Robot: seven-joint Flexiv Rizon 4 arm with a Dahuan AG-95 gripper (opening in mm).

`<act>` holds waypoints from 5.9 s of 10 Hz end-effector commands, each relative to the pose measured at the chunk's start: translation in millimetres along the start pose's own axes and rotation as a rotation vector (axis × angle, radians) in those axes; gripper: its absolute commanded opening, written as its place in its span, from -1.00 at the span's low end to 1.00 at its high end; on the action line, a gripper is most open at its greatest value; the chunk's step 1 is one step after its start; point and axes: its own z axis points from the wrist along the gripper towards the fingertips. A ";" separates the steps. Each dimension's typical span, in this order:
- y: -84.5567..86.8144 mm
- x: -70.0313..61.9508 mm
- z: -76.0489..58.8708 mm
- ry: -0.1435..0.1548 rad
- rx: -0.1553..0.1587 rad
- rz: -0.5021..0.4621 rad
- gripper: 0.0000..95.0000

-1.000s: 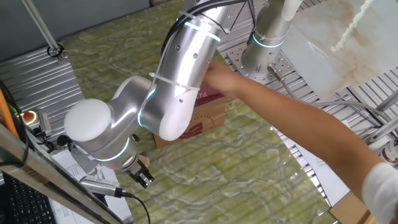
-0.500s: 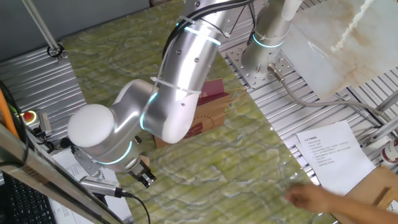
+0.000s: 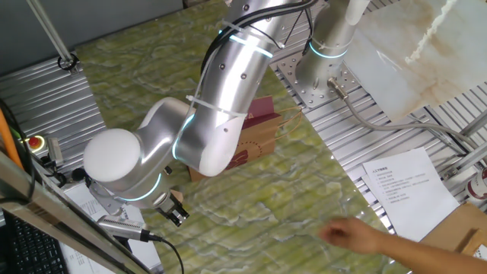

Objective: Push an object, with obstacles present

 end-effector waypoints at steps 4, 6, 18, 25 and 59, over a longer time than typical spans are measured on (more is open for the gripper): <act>-12.0 5.5 -1.1 -0.018 0.000 -0.006 -1.00; -16.3 7.4 -3.0 -0.030 -0.002 -0.007 -1.00; -34.2 17.3 -8.7 -0.053 0.016 0.010 -1.00; -49.6 26.4 -11.4 -0.059 0.016 0.002 -1.00; -55.9 -7.0 -15.1 -0.210 0.101 -0.247 -1.00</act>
